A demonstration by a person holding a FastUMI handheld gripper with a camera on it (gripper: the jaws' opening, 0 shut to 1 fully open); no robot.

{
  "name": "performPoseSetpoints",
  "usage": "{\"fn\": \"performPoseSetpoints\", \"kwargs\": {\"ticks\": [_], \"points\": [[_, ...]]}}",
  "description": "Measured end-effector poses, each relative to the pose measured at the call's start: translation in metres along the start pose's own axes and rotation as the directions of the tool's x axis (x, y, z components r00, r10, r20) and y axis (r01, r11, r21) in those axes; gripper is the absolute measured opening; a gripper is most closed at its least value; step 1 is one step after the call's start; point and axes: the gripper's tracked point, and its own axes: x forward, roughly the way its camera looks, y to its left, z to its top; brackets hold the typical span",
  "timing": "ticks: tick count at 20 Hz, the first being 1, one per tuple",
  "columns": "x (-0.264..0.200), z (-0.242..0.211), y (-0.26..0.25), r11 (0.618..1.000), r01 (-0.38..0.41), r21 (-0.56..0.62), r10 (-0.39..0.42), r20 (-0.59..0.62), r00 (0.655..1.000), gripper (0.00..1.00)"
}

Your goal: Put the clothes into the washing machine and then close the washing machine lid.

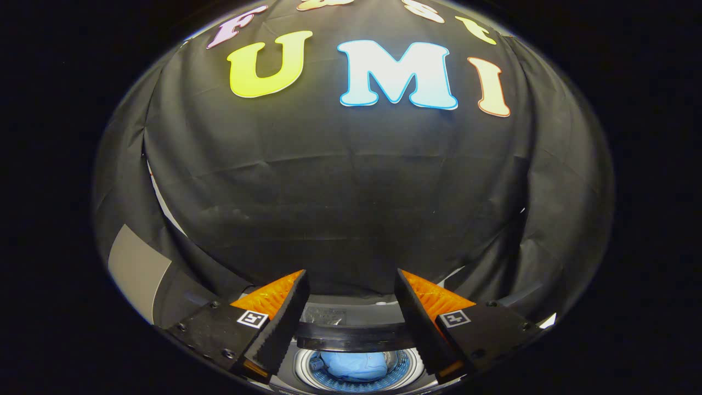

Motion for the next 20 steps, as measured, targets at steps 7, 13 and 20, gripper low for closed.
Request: {"fn": "performPoseSetpoints", "kwargs": {"ticks": [7,13,20], "points": [[-0.012,-0.005,0.000,1.000,-0.001,-0.007,0.001,0.036,0.999,0.97],[-0.023,-0.012,0.001,1.000,-0.003,-0.016,0.004,0.060,0.998,0.97],[-0.036,-0.029,0.001,1.000,-0.003,-0.016,0.004,0.065,0.998,0.97]]}}
